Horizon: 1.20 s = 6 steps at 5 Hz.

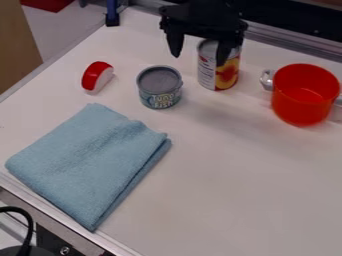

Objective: Put the can at the right side of the table

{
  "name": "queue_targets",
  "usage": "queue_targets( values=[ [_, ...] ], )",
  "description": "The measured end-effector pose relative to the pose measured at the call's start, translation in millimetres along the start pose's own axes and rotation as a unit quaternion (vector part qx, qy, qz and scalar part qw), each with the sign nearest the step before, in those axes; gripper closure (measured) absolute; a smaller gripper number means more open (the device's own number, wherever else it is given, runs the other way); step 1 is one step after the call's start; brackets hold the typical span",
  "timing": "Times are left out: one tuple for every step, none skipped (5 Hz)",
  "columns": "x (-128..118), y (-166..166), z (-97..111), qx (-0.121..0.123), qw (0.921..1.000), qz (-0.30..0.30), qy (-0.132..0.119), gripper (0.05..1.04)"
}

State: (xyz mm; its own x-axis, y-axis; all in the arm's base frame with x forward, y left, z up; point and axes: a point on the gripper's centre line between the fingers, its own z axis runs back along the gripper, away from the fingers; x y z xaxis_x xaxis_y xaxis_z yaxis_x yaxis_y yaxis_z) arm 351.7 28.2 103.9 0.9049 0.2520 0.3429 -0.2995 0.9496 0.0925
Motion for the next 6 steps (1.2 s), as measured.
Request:
queue_targets(
  values=[
    [20.0,5.9,-3.8,0.019,0.9990,0.023,-0.032,0.086],
    [38.4,2.9,-18.3,0.016,0.9990,0.030,-0.028,0.086],
    [55.4,3.3,-23.0,0.008,0.9981,0.033,-0.051,0.085],
    [67.7,3.7,-31.3,-0.001,0.9971,0.039,-0.065,0.085],
    [78.2,5.8,-35.6,-0.021,0.9962,0.057,-0.063,0.086],
    [85.3,3.5,-43.7,-0.019,0.9971,0.050,-0.054,0.085]
  ],
)
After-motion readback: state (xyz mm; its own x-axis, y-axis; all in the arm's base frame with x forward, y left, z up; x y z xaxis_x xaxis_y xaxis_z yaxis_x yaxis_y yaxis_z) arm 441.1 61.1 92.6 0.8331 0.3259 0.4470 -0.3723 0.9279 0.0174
